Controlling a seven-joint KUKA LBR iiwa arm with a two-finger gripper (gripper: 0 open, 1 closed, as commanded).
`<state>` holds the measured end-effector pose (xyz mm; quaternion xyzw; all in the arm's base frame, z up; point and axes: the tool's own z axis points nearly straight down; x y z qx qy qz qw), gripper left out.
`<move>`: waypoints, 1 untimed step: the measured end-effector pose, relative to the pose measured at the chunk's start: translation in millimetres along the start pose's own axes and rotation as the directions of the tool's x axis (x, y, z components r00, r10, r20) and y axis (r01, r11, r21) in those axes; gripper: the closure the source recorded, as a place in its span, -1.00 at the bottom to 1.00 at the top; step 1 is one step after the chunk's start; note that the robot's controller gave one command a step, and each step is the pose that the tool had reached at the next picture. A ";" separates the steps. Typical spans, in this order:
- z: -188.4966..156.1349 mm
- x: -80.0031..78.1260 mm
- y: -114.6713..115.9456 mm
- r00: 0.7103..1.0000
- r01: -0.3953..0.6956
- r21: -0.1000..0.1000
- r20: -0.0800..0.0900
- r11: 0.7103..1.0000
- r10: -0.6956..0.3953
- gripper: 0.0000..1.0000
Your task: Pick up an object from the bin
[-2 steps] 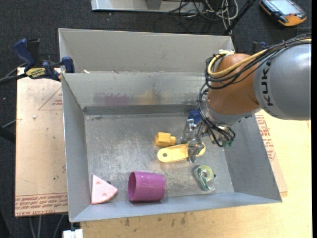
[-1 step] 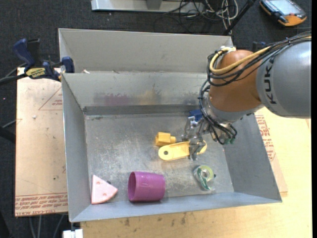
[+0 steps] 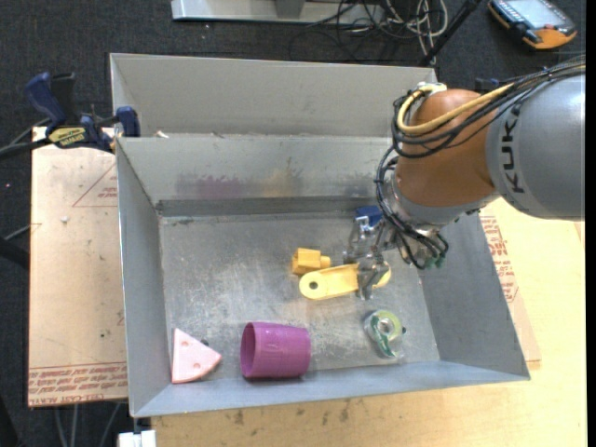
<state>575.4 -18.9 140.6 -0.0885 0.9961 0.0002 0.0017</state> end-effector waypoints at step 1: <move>-9.3 0.0 0.1 1.000 0.000 0.000 0.000 1.000 0.000 1.00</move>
Offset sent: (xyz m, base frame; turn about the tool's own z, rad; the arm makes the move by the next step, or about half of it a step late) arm 0.0000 -0.0001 0.0216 0.0000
